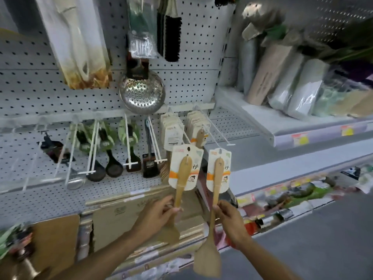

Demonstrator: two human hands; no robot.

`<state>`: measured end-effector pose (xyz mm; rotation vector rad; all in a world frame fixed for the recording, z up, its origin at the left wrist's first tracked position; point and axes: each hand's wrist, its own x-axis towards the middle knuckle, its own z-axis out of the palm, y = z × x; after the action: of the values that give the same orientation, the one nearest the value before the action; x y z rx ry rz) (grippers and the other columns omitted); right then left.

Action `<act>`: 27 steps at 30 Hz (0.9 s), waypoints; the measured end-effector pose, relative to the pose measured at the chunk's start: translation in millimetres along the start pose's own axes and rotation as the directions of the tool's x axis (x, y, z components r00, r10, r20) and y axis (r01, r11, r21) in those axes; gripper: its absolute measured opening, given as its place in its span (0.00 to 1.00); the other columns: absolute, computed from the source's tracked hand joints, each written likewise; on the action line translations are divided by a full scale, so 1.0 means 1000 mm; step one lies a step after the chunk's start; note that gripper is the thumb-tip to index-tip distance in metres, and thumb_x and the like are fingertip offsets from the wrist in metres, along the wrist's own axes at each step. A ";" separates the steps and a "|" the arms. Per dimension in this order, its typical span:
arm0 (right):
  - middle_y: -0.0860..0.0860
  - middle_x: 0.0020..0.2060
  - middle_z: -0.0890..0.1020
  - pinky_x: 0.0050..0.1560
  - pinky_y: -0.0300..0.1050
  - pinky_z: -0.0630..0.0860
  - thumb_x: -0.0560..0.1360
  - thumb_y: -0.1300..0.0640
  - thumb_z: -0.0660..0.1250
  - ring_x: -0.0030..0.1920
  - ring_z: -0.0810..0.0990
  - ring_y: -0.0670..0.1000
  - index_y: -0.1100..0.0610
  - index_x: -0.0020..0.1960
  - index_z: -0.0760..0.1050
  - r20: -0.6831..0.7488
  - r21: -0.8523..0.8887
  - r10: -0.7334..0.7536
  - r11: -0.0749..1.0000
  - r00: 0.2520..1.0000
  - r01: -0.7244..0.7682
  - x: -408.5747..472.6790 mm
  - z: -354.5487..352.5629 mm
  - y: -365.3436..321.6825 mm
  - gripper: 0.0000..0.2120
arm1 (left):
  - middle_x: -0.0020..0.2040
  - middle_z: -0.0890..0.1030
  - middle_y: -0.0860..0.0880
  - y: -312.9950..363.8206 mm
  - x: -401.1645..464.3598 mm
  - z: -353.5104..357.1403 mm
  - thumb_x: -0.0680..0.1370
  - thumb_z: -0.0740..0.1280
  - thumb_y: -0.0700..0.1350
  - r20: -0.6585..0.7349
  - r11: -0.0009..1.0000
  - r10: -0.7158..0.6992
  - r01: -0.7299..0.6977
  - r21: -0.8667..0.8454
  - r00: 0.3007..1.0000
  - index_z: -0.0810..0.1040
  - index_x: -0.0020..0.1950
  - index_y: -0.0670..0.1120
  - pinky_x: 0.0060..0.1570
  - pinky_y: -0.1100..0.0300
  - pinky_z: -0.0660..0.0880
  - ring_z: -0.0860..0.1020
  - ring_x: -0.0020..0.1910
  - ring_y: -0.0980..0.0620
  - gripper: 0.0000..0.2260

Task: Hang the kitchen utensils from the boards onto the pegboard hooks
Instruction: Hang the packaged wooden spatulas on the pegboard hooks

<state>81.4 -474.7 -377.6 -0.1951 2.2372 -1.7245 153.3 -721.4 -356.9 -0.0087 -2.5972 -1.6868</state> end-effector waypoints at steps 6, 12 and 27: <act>0.55 0.33 0.78 0.40 0.59 0.79 0.81 0.58 0.63 0.36 0.79 0.56 0.57 0.43 0.75 0.133 0.006 0.004 1.000 0.991 -0.005 0.033 -0.032 0.008 0.09 | 0.48 0.87 0.56 0.012 0.018 0.037 0.78 0.70 0.43 -0.096 0.996 -0.062 0.055 -0.076 0.993 0.81 0.53 0.54 0.56 0.51 0.81 0.85 0.51 0.57 0.06; 0.44 0.29 0.79 0.35 0.41 0.75 0.81 0.60 0.62 0.32 0.77 0.45 0.54 0.41 0.74 0.198 -0.043 0.009 0.999 0.980 -0.001 0.062 -0.039 0.005 0.10 | 0.48 0.86 0.56 0.016 0.026 0.057 0.79 0.70 0.43 -0.130 0.996 -0.087 0.084 -0.029 0.988 0.81 0.51 0.53 0.55 0.50 0.81 0.84 0.51 0.58 0.05; 0.53 0.47 0.83 0.52 0.56 0.80 0.79 0.52 0.65 0.50 0.83 0.56 0.52 0.54 0.77 0.248 -0.073 -0.028 0.996 0.968 0.048 0.174 -0.022 -0.014 0.06 | 0.46 0.86 0.53 0.019 0.040 0.064 0.78 0.70 0.44 -0.238 0.987 -0.156 0.147 -0.058 0.959 0.80 0.50 0.49 0.55 0.48 0.81 0.85 0.50 0.55 0.02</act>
<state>-90.8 -509.3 -386.5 -0.4478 2.1308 -1.5368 111.9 -656.3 -364.2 0.3806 -2.4378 -1.6644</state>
